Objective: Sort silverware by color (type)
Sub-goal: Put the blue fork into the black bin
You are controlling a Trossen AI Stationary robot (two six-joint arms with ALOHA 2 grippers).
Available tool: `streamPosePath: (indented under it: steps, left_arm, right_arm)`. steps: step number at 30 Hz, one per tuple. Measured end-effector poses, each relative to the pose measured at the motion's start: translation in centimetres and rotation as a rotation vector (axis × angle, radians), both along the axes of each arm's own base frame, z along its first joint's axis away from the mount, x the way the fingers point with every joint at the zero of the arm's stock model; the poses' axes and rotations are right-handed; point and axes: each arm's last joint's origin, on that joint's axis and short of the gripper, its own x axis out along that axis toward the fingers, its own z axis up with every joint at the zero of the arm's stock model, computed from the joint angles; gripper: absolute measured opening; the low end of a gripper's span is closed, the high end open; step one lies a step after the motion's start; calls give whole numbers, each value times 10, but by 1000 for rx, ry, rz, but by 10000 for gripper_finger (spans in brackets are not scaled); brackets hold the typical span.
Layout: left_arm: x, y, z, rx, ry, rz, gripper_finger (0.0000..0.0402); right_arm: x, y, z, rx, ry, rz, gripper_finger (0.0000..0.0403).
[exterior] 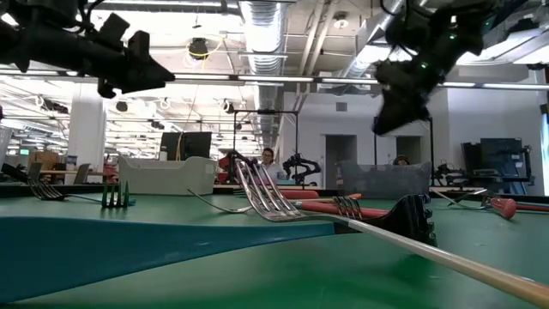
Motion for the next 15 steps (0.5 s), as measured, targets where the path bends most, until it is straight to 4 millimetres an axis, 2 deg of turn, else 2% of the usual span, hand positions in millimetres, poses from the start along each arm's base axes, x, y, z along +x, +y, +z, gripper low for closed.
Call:
streamPosePath:
  steps: [5,11,15]
  left_arm:
    - [9,-2,-10,25,80,-151,175]
    - [29,0,-21,22,100,-287,169]
    - [43,1,-31,4,101,-339,168]
  right_arm:
    - [-15,19,-12,170,179,-104,158]
    - [-25,59,-21,311,375,-163,149]
    - [-27,85,-23,352,424,-178,142]
